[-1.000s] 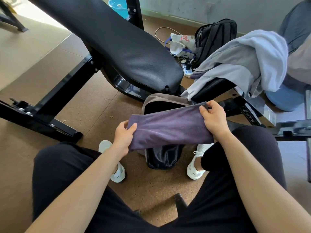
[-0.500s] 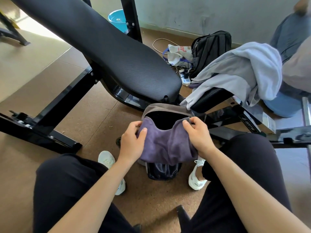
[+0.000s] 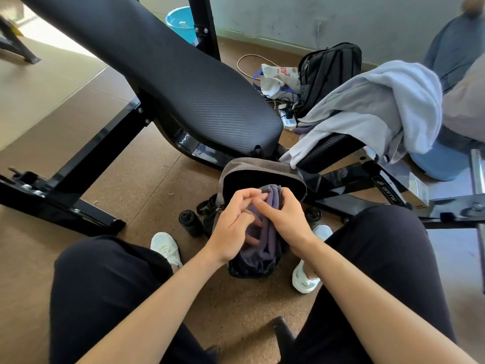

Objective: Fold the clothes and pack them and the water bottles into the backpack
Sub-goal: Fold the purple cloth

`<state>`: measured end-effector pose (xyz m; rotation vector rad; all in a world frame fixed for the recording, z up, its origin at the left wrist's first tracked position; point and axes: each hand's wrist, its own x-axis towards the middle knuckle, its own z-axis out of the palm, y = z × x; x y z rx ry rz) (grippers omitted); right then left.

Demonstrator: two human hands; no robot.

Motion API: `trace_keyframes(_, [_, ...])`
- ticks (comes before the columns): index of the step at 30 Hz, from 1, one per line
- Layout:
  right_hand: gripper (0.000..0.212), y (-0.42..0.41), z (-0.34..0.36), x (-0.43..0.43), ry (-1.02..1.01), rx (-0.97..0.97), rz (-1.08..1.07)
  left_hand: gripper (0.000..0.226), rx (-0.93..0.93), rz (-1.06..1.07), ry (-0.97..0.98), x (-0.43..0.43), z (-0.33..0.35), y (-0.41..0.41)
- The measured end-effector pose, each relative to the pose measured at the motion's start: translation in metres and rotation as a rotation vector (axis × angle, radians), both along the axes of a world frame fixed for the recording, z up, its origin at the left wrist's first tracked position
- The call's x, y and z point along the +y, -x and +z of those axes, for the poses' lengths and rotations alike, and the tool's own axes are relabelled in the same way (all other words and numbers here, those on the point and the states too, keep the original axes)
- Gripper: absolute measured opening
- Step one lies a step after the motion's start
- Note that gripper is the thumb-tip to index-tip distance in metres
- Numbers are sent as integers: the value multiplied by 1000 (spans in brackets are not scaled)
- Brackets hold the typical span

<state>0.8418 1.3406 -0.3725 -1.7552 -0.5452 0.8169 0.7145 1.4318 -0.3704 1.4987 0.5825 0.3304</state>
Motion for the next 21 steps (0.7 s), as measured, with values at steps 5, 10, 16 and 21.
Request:
trace_keyframes(5, [20,-10,2,1,-127,340,-16,45,-78,270,131,16,0,0])
trace_keyframes(10, [26,-26,20,0,-252,668,-46,30,123,454,211,35,-12,8])
trace_keyframes(16, [26,-37,9,0,-282,689,-186,80,-3,91,773,24,-10,11])
trace_keyframes(21, [19,-41,-2,-3,-162,607,-202,46,-3,181,592,31,-24,8])
